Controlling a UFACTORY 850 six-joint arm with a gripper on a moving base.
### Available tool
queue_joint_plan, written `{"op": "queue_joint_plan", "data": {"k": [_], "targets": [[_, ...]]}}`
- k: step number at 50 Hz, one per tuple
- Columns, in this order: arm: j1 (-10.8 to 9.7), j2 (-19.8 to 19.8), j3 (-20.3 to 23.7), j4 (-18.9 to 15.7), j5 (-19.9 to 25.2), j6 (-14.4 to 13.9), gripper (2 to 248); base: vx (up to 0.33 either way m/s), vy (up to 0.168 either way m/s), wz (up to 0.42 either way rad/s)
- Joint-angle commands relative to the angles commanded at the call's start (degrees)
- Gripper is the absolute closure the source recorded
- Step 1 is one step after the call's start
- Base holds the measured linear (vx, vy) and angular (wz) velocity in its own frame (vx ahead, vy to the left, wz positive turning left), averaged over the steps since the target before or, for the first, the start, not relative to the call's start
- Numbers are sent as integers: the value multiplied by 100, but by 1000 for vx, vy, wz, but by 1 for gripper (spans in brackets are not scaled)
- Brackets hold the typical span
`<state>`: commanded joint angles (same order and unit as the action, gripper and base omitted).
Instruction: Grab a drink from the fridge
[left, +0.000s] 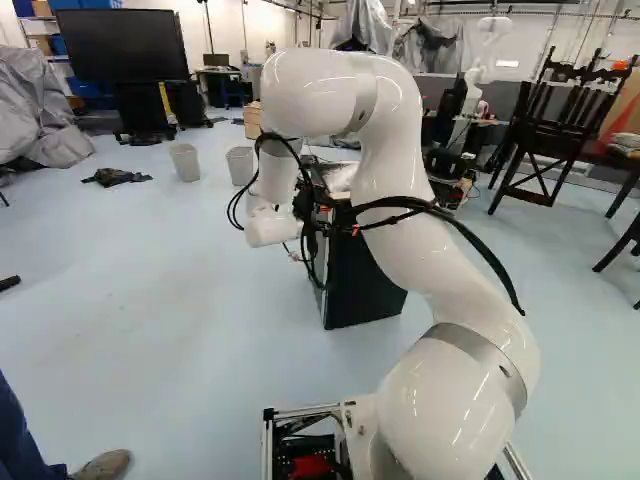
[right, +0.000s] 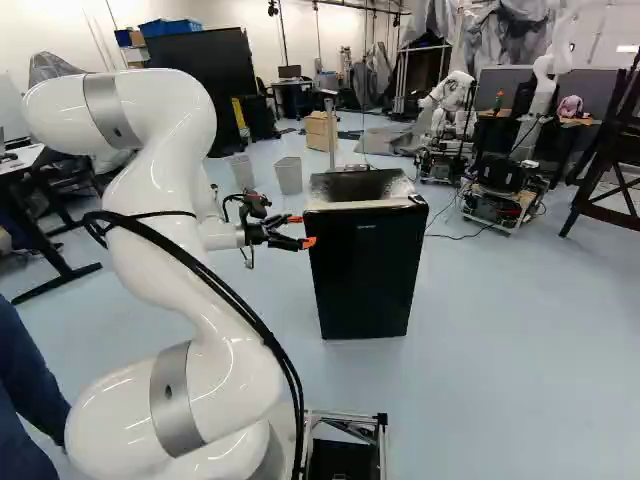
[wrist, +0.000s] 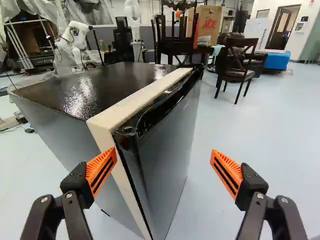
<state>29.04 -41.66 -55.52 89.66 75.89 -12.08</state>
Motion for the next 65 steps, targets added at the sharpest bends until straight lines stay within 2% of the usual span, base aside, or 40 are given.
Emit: {"op": "queue_joint_plan", "data": {"k": [51, 65], "targets": [[-84, 2, 5, 0, 0, 0, 3, 0, 0, 0], [-42, 108, 221, 0, 0, 0, 3, 0, 0, 0]]}}
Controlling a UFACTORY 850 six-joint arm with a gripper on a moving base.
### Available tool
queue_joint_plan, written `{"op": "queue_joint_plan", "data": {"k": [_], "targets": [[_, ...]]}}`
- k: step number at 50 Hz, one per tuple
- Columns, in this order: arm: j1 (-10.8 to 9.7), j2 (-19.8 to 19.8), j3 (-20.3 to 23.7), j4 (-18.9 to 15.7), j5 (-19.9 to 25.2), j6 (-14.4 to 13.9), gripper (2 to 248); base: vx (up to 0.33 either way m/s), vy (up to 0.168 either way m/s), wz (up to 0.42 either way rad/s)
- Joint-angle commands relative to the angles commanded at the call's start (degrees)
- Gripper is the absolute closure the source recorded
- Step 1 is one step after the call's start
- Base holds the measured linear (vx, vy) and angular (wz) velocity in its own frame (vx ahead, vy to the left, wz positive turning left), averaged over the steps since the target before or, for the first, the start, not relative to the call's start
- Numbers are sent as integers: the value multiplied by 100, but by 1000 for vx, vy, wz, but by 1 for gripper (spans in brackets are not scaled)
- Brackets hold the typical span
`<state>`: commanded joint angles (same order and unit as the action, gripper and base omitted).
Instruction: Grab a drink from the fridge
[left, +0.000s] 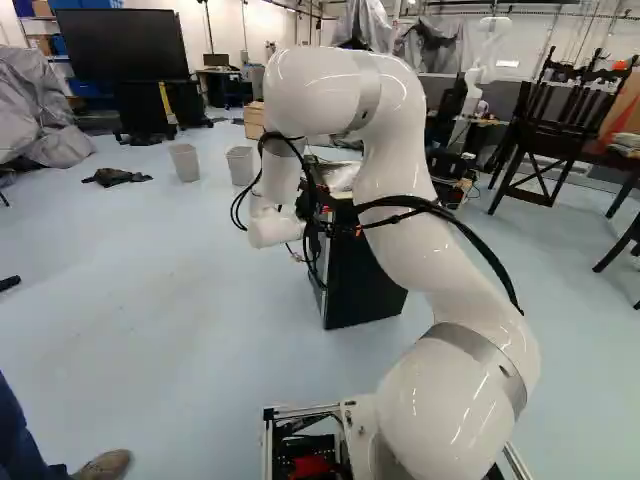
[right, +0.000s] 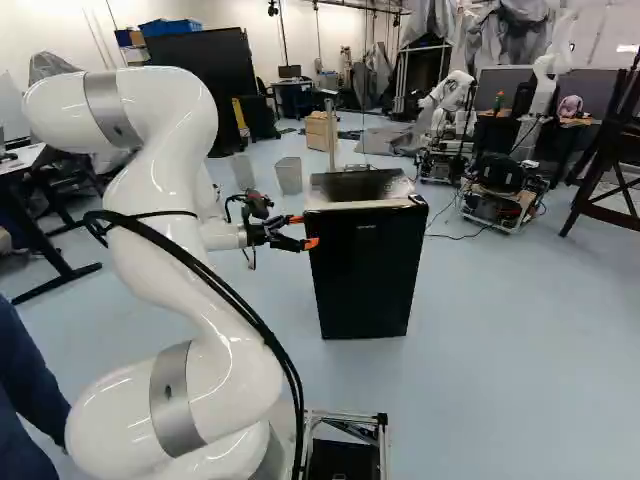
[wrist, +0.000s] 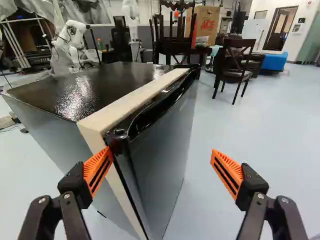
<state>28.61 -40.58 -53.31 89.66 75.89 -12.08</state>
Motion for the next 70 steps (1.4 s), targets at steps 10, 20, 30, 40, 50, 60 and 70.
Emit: {"op": "queue_joint_plan", "data": {"k": [10, 20, 30, 40, 50, 60, 70], "targets": [[56, 133, 274, 0, 0, 0, 3, 0, 0, 0], [116, 257, 533, 0, 0, 0, 3, 0, 0, 0], [130, 284, 590, 0, 0, 0, 3, 0, 0, 0], [141, 288, 597, 0, 0, 0, 3, 0, 0, 0], [196, 281, 582, 0, 0, 0, 3, 0, 0, 0], [274, 275, 569, 0, 0, 0, 3, 0, 0, 0], [364, 276, 572, 0, 0, 0, 3, 0, 0, 0]]}}
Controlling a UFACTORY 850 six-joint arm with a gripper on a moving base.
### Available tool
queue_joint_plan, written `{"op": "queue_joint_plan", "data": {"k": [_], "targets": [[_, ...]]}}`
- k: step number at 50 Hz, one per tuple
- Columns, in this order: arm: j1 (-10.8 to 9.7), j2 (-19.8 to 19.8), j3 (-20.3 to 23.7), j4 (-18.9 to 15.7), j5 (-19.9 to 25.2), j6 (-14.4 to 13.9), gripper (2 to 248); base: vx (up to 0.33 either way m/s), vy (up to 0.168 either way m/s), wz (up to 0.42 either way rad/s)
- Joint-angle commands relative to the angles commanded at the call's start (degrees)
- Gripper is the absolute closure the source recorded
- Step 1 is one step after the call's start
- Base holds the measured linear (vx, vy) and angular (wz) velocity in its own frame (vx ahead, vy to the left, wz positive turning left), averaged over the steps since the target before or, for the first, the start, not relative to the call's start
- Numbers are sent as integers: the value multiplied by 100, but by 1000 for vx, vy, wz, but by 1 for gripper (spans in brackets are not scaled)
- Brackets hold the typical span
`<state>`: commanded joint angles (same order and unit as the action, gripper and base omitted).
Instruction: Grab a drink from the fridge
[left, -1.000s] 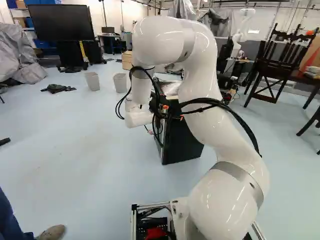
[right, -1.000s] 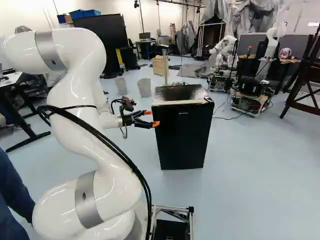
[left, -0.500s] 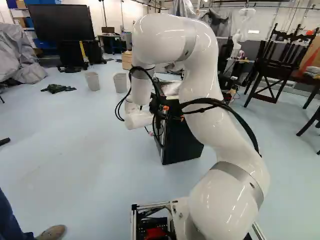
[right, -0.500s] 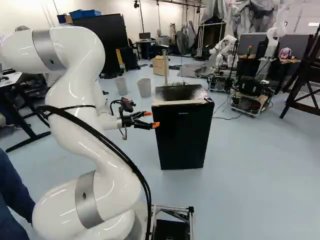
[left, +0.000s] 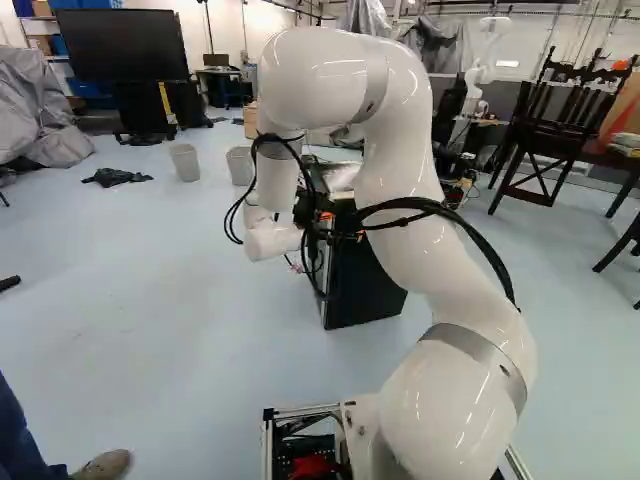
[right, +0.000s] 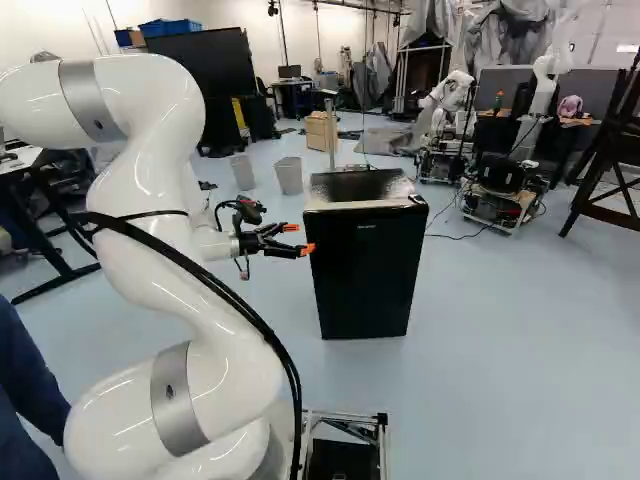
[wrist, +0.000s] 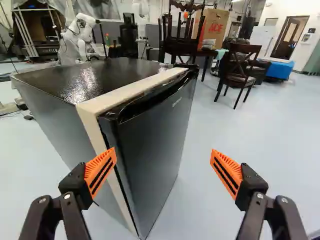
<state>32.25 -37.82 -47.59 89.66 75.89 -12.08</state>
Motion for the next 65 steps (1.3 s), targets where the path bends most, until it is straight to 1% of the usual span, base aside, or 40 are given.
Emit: {"op": "queue_joint_plan", "data": {"k": [20, 39, 49, 65], "targets": [[196, -11, -23, 0, 19, 0, 3, 0, 0, 0], [324, -111, -233, 0, 100, 0, 3, 0, 0, 0], [334, -186, -389, 0, 168, 0, 3, 0, 0, 0], [248, -317, -659, 0, 285, 0, 3, 0, 0, 0]]}}
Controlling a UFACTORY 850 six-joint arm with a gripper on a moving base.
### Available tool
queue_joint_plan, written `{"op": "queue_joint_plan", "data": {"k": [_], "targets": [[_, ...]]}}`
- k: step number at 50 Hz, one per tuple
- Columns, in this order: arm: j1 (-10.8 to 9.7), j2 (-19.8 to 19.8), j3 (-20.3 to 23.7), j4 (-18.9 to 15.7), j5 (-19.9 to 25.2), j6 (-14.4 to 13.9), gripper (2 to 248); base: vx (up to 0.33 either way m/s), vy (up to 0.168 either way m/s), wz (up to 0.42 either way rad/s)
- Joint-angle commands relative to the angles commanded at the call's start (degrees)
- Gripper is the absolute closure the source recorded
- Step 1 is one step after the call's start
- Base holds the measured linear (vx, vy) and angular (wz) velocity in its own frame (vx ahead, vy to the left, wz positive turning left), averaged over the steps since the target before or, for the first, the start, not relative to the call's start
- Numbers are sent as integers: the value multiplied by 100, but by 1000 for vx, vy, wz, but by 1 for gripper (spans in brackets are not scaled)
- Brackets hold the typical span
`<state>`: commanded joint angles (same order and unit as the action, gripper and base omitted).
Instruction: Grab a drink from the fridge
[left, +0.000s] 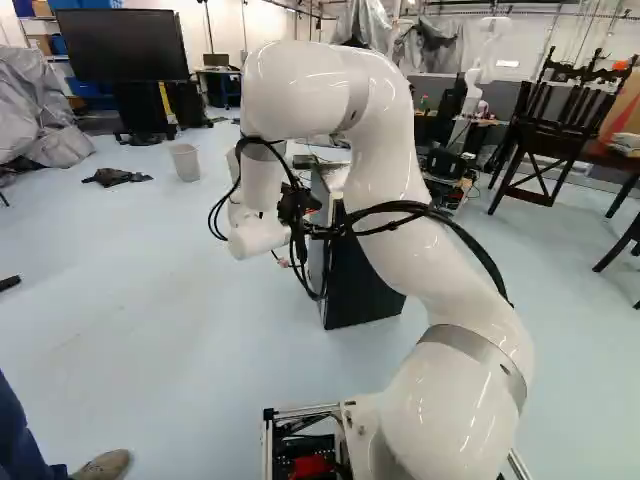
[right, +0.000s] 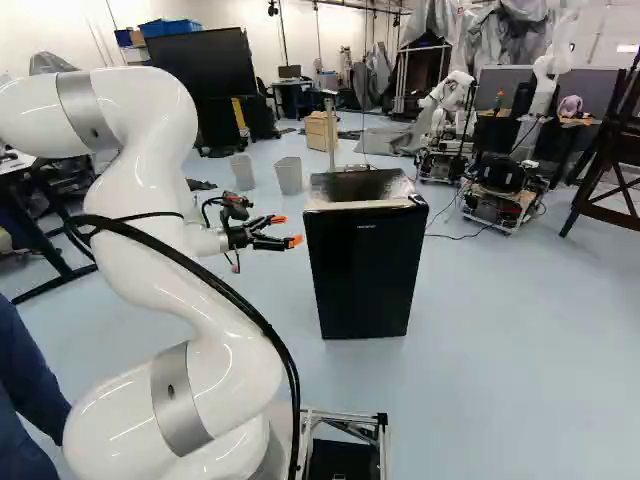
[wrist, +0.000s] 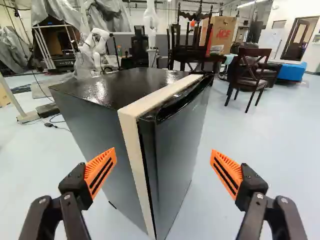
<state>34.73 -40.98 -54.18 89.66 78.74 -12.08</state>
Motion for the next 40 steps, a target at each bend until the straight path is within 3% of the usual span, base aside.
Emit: {"op": "queue_joint_plan", "data": {"k": [40], "targets": [[-275, -59, -120, 0, 100, 0, 3, 0, 0, 0]]}}
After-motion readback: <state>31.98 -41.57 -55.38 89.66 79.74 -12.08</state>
